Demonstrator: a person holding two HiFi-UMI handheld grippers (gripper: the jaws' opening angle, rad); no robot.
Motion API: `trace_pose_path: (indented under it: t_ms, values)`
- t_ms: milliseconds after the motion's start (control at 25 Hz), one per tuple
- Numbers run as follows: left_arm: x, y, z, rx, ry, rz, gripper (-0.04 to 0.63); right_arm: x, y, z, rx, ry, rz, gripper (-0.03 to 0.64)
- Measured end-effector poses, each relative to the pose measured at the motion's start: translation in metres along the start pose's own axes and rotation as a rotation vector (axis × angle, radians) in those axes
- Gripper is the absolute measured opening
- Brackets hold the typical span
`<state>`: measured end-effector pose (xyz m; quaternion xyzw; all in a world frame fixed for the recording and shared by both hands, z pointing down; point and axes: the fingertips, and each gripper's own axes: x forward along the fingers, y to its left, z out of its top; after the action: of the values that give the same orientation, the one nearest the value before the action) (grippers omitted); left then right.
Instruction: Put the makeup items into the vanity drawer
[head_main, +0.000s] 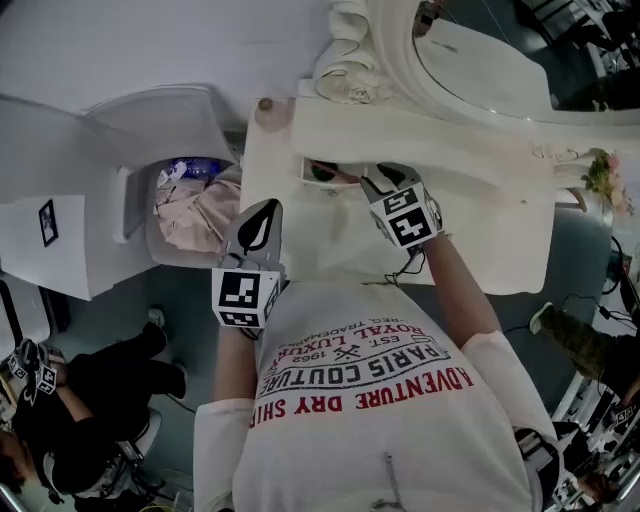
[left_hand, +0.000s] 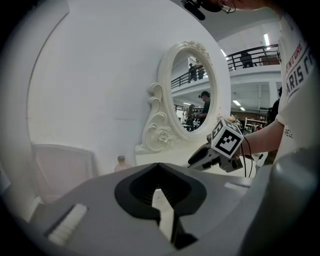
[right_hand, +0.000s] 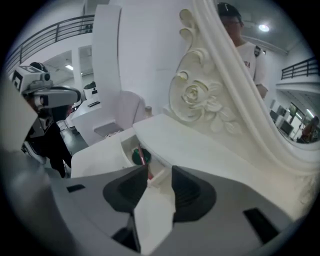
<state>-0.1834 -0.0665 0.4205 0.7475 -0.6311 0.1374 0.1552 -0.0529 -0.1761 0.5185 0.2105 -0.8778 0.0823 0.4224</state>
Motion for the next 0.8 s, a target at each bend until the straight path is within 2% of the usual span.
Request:
trace_pose_path:
  t_ms: [400,800]
  values:
    - [0.054,-0.059,0.009,0.078,0.025,-0.221,0.011,-0.057,-0.048,-0.102,0.260,0.051,-0.193,0.143]
    - [0.089,-0.131,-0.002,0.156,0.084,-0.439,0.011,-0.098,-0.048,-0.210,0.487,0.147,-0.304,0.170]
